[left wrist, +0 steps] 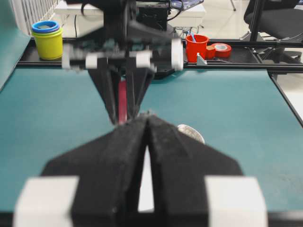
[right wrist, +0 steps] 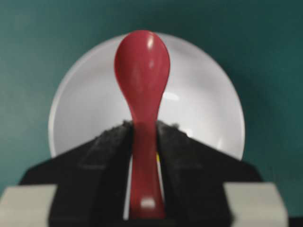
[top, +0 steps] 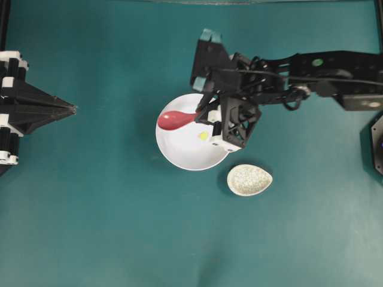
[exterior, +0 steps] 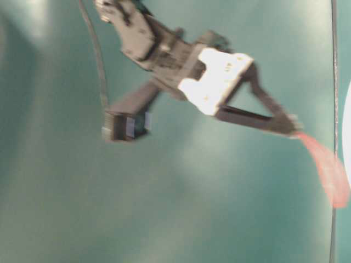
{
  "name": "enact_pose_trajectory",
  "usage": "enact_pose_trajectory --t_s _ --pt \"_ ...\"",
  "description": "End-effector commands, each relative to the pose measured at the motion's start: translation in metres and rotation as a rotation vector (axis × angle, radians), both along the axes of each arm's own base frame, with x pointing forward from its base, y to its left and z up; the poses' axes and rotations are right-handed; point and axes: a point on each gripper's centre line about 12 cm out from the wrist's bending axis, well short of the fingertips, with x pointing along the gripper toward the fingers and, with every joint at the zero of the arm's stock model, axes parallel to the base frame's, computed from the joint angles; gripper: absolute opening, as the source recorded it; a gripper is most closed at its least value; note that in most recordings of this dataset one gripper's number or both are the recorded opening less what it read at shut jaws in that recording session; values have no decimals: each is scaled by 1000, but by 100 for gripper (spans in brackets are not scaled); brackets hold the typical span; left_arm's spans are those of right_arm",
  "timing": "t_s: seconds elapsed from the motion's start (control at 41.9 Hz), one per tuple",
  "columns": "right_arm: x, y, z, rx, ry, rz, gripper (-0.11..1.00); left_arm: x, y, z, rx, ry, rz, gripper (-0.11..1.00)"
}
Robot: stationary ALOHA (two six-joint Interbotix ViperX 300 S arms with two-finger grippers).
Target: Scoop the yellow hexagonal prism block from the bowl with a spoon using the right arm.
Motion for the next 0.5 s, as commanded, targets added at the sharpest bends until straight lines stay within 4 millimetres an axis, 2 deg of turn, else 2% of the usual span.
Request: enact_pose_trajectory --t_s 0.0,0.263,0.478 --pt "-4 2 28 12 -56 -8 24 2 0 1 1 2 1 0" --pt "-23 7 33 76 55 -28 24 2 0 1 1 5 1 0" --pt "-33 10 25 121 172 -47 24 2 0 1 1 5 1 0"
